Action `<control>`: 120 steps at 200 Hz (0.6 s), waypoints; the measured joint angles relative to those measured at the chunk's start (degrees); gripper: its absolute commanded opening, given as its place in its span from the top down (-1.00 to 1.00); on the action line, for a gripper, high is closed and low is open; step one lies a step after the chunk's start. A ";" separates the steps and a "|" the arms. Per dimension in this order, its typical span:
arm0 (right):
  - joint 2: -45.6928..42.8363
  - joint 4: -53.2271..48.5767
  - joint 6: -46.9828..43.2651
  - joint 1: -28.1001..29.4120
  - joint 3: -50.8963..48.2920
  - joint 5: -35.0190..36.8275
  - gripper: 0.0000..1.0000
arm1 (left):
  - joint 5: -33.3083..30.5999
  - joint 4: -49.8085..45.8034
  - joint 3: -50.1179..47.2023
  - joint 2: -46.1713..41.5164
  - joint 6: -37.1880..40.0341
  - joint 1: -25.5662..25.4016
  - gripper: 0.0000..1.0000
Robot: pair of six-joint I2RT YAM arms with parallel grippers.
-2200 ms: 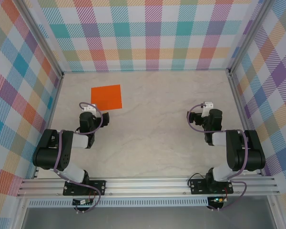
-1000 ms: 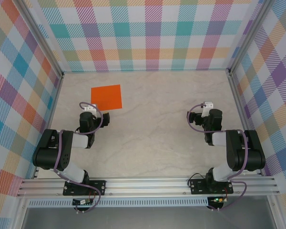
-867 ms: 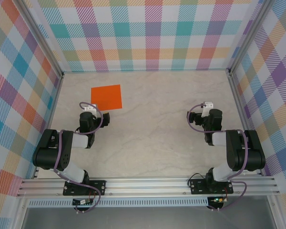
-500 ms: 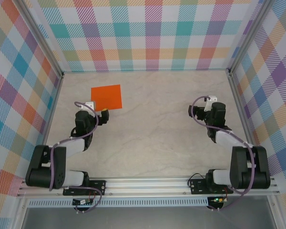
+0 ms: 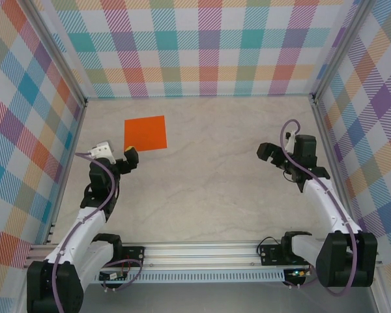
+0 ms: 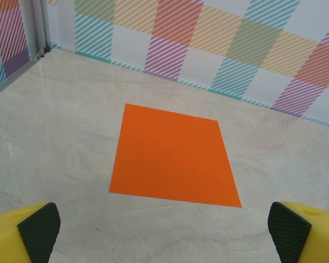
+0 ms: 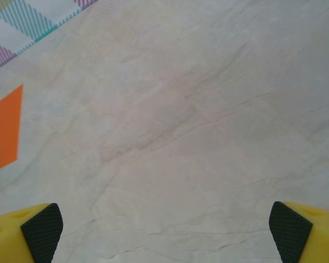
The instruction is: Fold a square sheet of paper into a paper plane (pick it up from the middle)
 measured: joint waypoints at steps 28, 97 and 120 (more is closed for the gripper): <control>6.82 -0.44 5.57 0.63 0.24 -10.67 -0.99 | -2.54 -10.19 7.32 -0.09 -4.61 0.04 -1.00; 18.56 -3.02 9.51 15.96 10.71 -13.66 -1.00 | 3.39 -27.12 18.43 3.26 -8.98 0.04 -1.00; 22.47 -3.72 9.55 19.63 16.24 -11.91 -0.99 | 8.98 -28.59 20.55 7.52 -9.38 0.04 -1.00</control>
